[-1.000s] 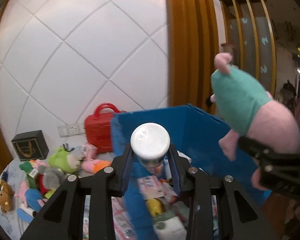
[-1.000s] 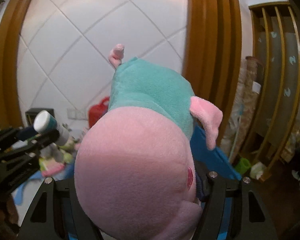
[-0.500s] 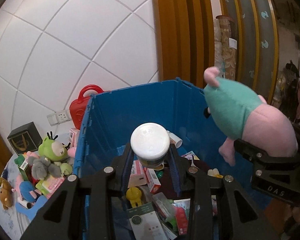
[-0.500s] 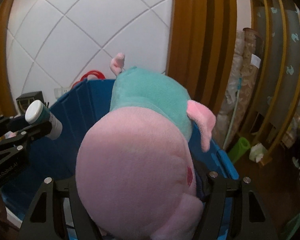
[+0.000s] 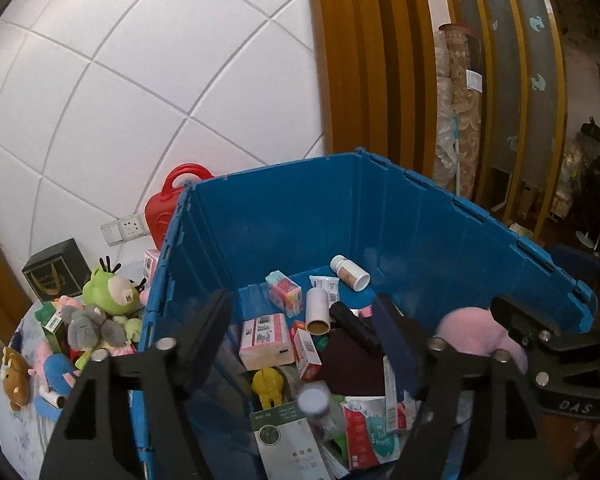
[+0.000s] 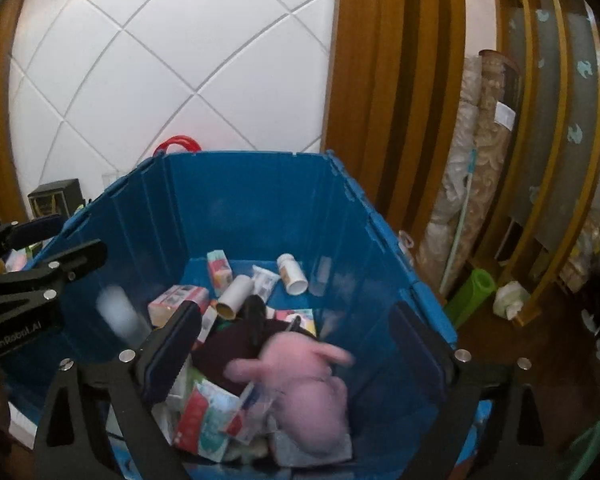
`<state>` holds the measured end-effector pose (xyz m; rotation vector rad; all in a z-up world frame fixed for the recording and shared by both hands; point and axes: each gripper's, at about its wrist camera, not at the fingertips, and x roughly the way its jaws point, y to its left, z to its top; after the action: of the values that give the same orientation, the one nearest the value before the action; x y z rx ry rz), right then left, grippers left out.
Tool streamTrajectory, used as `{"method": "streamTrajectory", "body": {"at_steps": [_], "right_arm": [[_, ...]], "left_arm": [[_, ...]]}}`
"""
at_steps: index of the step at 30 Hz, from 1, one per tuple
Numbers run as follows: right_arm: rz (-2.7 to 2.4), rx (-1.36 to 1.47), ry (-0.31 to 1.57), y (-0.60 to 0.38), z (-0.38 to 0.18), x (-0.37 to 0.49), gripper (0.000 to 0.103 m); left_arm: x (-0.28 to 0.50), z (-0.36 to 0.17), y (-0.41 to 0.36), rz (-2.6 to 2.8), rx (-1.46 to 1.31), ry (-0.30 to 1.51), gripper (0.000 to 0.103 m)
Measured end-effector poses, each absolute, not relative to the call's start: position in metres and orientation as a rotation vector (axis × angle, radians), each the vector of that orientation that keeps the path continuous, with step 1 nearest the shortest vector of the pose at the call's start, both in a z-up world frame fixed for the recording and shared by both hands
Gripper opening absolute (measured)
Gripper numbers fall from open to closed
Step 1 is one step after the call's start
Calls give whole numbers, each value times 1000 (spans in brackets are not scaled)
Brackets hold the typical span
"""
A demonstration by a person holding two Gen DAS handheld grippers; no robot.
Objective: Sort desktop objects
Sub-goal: 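Carry the bottle and pink pig over the crate and release both, then withdraw both tools from the crate back over the table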
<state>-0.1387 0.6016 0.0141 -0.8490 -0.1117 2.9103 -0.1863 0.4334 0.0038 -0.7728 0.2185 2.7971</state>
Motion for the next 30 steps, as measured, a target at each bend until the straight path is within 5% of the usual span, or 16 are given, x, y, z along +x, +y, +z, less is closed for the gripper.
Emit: {"method": "streamTrajectory", "body": {"at_steps": [2,19,30], "right_arm": [[2913,-852,-115,599,13,-134,103],[2948,-806,-107,575,20,-93,103],[3196,-734,-112,481,30,-89,103]], "left_arm": [[-185,2,433,2793,-785,219,76],[-140,18,381,2827,-684,73,76],[-106,16,265,3073,-667,6,76]]}}
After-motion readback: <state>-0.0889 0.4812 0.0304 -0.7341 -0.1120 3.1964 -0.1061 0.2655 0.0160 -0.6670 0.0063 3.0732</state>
